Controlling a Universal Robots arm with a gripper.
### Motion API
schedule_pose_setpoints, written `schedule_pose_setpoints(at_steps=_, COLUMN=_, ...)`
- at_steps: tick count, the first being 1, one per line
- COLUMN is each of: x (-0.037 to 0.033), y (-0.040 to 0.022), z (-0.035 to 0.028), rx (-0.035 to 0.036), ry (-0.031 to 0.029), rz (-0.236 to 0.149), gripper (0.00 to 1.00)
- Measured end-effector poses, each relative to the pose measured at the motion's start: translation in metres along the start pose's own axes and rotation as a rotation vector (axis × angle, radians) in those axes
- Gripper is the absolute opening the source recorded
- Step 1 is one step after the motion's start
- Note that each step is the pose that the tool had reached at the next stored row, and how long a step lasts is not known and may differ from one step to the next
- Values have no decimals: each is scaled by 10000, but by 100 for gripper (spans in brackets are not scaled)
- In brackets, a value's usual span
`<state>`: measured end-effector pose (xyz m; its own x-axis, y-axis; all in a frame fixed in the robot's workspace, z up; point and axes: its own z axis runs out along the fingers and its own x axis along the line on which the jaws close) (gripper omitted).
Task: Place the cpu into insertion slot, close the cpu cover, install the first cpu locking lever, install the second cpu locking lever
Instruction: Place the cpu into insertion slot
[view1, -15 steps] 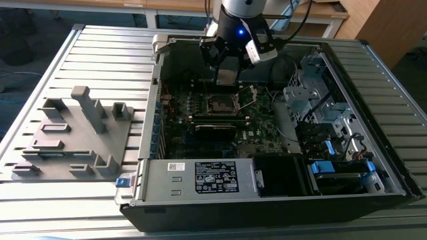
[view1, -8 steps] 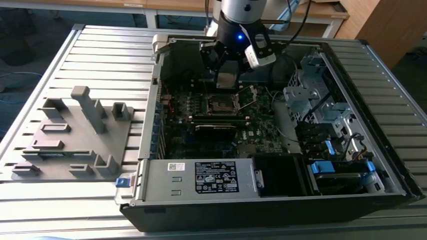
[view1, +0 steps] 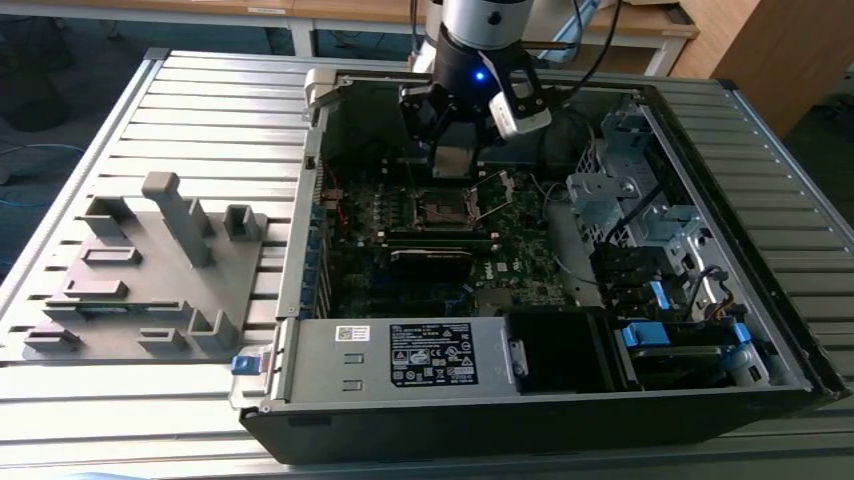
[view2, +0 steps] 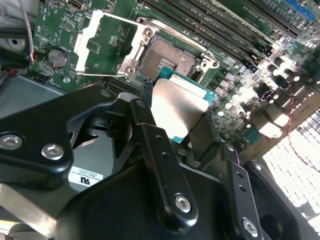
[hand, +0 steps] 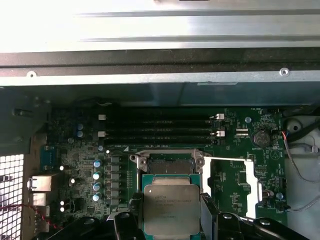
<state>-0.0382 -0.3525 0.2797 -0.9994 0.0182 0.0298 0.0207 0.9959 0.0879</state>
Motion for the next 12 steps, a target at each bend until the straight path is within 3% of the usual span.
schedule_pose_setpoints(at_steps=12, x=0, y=-1, z=7, rx=4, ry=2, rz=0, gripper=54)
